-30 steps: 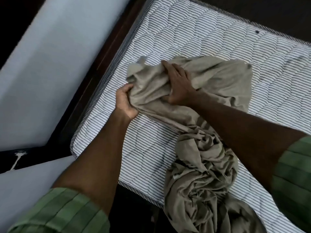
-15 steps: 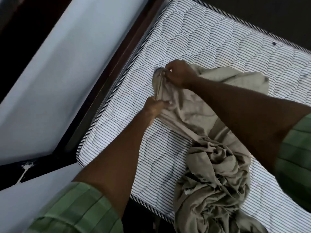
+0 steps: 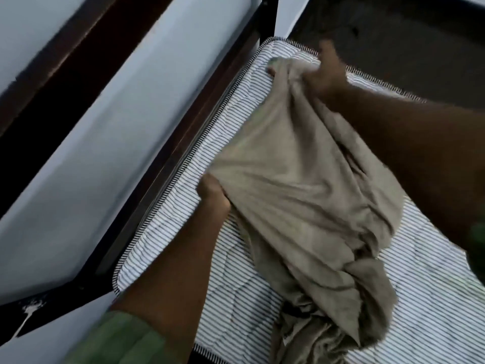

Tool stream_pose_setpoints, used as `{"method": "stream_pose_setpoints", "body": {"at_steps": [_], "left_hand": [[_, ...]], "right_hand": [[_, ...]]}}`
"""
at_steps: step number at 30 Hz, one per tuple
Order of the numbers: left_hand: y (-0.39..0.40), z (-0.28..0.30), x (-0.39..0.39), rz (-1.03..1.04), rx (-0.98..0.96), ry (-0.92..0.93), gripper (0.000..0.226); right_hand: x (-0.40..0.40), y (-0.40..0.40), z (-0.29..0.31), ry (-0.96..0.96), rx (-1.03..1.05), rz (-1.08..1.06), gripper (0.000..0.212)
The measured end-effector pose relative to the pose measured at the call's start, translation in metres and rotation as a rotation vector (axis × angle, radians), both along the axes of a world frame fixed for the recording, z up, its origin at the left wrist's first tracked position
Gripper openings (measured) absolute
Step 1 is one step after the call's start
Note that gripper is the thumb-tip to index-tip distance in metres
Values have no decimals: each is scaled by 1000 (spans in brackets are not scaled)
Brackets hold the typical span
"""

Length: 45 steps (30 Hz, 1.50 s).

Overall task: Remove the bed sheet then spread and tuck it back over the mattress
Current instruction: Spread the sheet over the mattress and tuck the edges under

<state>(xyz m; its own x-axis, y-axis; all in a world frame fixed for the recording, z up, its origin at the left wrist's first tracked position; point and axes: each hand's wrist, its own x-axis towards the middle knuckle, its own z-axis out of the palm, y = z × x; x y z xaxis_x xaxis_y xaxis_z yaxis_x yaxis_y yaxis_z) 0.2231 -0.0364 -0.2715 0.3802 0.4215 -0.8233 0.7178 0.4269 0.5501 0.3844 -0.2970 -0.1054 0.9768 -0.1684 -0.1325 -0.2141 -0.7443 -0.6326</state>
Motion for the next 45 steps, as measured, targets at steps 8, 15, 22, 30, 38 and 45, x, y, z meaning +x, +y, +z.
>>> {"method": "stream_pose_setpoints", "body": {"at_steps": [8,15,22,30,38,45], "left_hand": [[-7,91,32,-341,576,-118,51],[-86,72,-31,-923,1268,-247,76],[-129,58,-81,-822,1168,-123,57],[-73,33,-124,-752,654,193,59],[-69,45,-145,-675,260,-236,36],[-55,86,-170,-592,-215,-176,21]], "right_hand": [[-135,-71,-104,387,-335,-671,92],[-223,-71,-119,315,48,-779,126],[-269,-45,-114,-76,-324,-321,60],[-262,53,-106,129,79,351,24],[-232,75,-105,573,280,241,50],[-205,97,-100,349,-94,377,46]]}}
